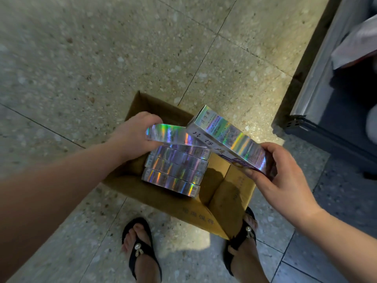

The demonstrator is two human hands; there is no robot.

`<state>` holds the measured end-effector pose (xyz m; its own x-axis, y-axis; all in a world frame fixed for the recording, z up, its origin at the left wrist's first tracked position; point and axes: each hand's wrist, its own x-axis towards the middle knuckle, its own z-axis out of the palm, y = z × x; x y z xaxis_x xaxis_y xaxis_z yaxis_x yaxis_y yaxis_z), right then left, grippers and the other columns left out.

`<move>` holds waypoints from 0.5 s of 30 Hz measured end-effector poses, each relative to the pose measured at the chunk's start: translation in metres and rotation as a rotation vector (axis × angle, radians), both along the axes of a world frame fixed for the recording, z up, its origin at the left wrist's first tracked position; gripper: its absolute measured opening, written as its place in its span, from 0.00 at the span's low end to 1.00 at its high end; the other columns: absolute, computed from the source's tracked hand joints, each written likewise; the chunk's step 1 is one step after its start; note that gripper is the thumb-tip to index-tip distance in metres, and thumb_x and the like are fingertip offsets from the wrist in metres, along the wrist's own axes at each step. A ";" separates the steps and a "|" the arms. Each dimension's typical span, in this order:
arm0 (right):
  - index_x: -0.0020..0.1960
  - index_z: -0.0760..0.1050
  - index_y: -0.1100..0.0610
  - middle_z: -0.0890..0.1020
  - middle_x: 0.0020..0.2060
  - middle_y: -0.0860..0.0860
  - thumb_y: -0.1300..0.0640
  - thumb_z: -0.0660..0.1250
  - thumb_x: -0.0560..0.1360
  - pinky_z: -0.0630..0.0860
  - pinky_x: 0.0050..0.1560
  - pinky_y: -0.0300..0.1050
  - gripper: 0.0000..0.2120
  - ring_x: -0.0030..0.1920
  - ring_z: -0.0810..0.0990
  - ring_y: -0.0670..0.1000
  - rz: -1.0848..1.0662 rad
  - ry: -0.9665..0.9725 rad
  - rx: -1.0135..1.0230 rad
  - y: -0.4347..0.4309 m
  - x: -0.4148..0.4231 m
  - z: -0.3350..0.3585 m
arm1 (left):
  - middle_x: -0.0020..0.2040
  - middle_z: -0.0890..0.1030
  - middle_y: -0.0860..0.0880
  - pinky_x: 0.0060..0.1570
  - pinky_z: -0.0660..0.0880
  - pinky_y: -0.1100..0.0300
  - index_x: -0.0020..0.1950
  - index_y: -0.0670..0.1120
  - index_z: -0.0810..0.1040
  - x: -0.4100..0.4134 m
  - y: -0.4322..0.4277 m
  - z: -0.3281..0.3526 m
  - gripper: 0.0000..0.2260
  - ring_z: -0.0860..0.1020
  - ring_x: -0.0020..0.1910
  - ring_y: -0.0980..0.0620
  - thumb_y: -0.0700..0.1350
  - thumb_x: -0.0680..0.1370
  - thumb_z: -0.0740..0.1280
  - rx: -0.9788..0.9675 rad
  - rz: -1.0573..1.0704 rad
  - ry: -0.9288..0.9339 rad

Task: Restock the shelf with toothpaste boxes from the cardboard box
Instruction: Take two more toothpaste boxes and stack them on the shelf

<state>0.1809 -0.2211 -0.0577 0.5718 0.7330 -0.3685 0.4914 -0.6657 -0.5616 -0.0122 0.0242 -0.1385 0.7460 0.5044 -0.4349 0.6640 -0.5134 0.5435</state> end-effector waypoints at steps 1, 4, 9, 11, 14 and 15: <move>0.60 0.68 0.52 0.72 0.49 0.46 0.56 0.71 0.69 0.67 0.49 0.45 0.22 0.52 0.71 0.51 0.005 -0.004 0.009 0.002 0.000 0.015 | 0.52 0.77 0.46 0.53 0.74 0.45 0.55 0.47 0.76 -0.006 -0.003 0.012 0.22 0.76 0.52 0.45 0.53 0.64 0.70 -0.001 0.012 -0.020; 0.61 0.69 0.52 0.73 0.50 0.46 0.55 0.71 0.70 0.68 0.50 0.45 0.22 0.53 0.71 0.50 0.014 -0.020 0.047 0.005 -0.001 0.065 | 0.49 0.76 0.53 0.53 0.75 0.48 0.52 0.53 0.75 -0.023 -0.013 0.060 0.19 0.77 0.49 0.49 0.51 0.63 0.72 -0.045 0.090 -0.063; 0.61 0.69 0.51 0.74 0.49 0.44 0.54 0.70 0.70 0.66 0.46 0.41 0.21 0.51 0.70 0.47 -0.006 -0.097 0.135 0.000 -0.004 0.156 | 0.45 0.75 0.55 0.45 0.73 0.57 0.51 0.59 0.70 -0.038 -0.028 0.165 0.21 0.75 0.43 0.54 0.57 0.59 0.65 -0.093 0.115 -0.138; 0.61 0.70 0.52 0.75 0.49 0.44 0.53 0.69 0.68 0.66 0.46 0.41 0.22 0.51 0.71 0.48 -0.033 -0.131 0.168 -0.009 -0.006 0.196 | 0.45 0.75 0.55 0.44 0.72 0.58 0.52 0.59 0.70 -0.040 -0.035 0.212 0.22 0.75 0.43 0.54 0.58 0.58 0.63 -0.071 0.107 -0.147; 0.61 0.71 0.53 0.75 0.49 0.45 0.51 0.66 0.65 0.67 0.45 0.40 0.24 0.49 0.71 0.48 -0.081 -0.187 0.203 -0.028 -0.010 0.258 | 0.44 0.74 0.59 0.43 0.70 0.65 0.50 0.56 0.76 -0.040 -0.047 0.277 0.22 0.74 0.43 0.57 0.59 0.58 0.62 -0.079 0.080 -0.176; 0.60 0.71 0.53 0.75 0.49 0.45 0.50 0.65 0.65 0.67 0.45 0.42 0.24 0.49 0.70 0.48 -0.093 -0.203 0.210 -0.036 -0.011 0.279 | 0.44 0.73 0.60 0.44 0.69 0.66 0.52 0.52 0.77 -0.039 -0.051 0.298 0.25 0.74 0.44 0.57 0.60 0.58 0.63 -0.080 0.060 -0.201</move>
